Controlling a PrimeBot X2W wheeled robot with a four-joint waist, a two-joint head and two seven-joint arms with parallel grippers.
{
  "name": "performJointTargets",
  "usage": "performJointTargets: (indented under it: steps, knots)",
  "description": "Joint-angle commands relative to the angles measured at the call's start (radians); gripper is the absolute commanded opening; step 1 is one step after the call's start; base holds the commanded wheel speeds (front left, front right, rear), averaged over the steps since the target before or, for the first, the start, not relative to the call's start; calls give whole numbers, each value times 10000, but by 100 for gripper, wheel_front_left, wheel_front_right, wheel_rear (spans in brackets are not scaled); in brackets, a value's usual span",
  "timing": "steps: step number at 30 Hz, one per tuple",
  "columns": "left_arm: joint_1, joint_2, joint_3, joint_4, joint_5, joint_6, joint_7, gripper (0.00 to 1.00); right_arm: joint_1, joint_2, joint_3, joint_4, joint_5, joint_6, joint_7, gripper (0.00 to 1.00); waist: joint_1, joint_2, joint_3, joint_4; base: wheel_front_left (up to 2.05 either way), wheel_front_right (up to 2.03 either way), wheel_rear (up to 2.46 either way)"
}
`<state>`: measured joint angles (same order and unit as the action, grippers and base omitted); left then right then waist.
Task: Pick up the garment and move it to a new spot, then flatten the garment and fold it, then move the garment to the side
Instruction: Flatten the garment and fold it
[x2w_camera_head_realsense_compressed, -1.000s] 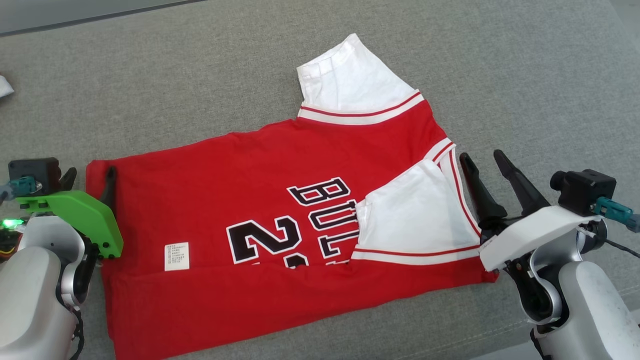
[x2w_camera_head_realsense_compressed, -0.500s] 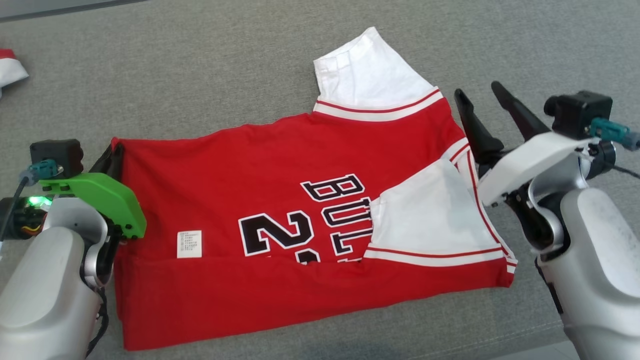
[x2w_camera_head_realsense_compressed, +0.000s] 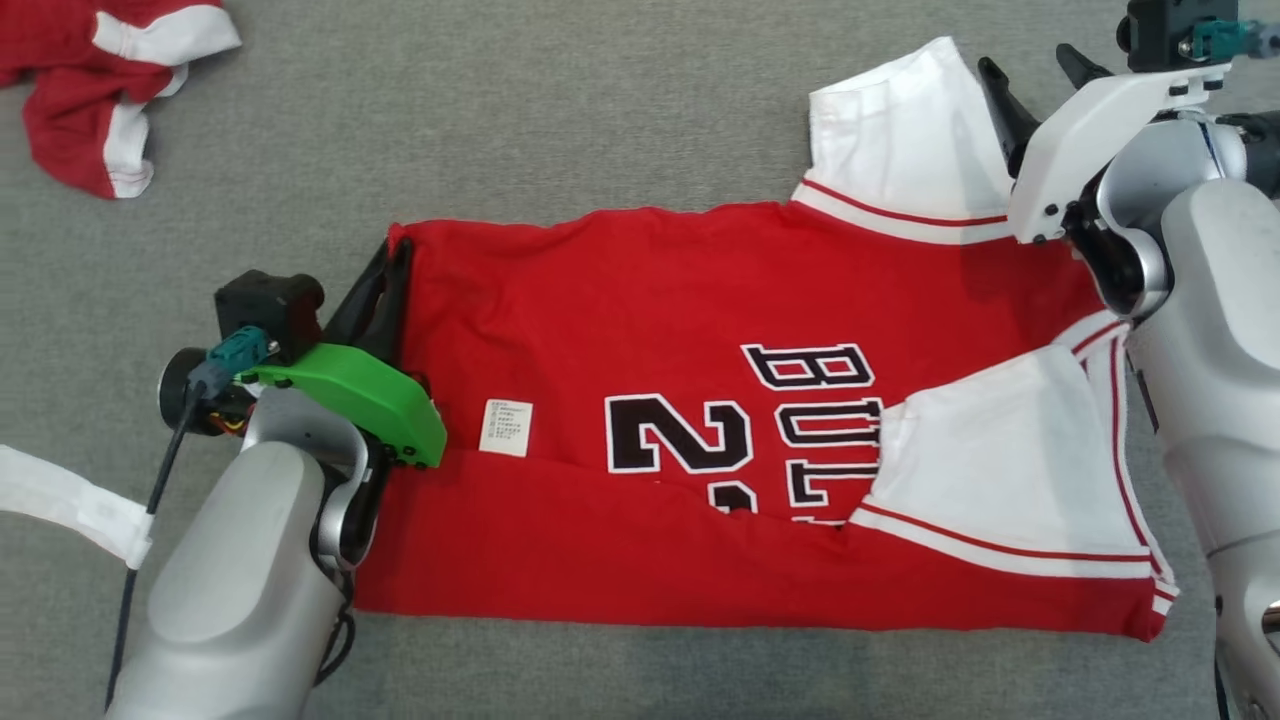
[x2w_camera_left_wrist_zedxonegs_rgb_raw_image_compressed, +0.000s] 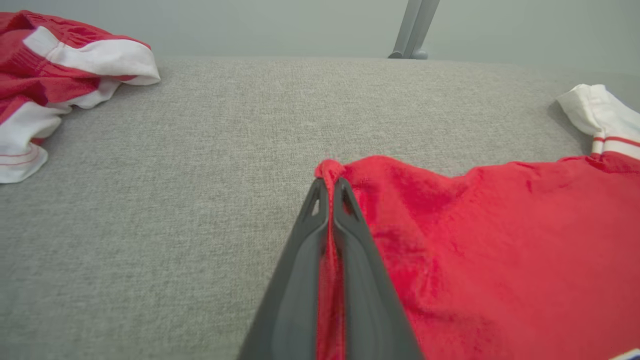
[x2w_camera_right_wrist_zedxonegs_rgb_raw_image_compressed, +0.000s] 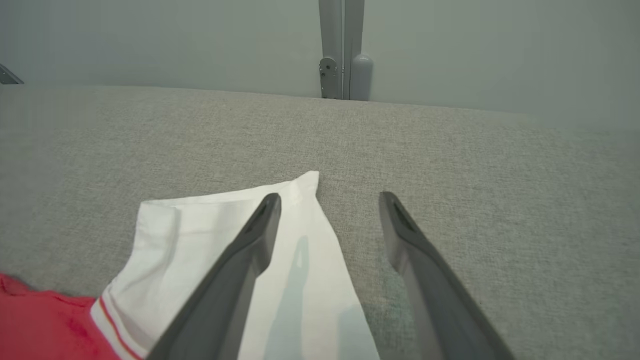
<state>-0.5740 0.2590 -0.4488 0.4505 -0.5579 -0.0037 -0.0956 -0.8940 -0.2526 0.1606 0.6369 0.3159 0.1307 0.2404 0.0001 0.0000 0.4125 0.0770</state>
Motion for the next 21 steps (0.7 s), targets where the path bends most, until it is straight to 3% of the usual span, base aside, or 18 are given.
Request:
performJointTargets:
  steps: [1,11,12,14,15,16,21]
  knots:
    - [-277,-144,-60,48,75,-53,-137,0,-271,-123,-55,439,-135,0,116,100,-1,0,497,936,0,0,0]
    - [-623,-698,-367,714,141,-250,-755,0,-1427,-153,39,2700,-804,0,117,100,-1,0,726,1397,0,0,0]
    - [-636,-701,-365,785,129,-267,-795,0,-1476,-145,95,2861,-864,0,102,48,-1,0,726,1374,0,0,0]
    - [-644,-683,-359,912,101,-284,-857,0,-1546,-113,200,3120,-954,0,0,20,-1,0,694,1293,0,0,0]
    - [-654,-670,-350,957,90,-284,-896,0,-1606,-114,231,3200,-990,-3,-63,20,-1,0,676,1251,0,0,0]
    - [-666,-650,-345,1003,83,-272,-919,0,-1655,-98,272,3289,-1007,-6,-129,0,-1,0,654,1196,0,0,0]
    - [-683,-504,-212,1171,12,-223,-1082,0,-1895,37,497,3479,-834,-8,-671,0,-1,0,494,850,0,0,0]
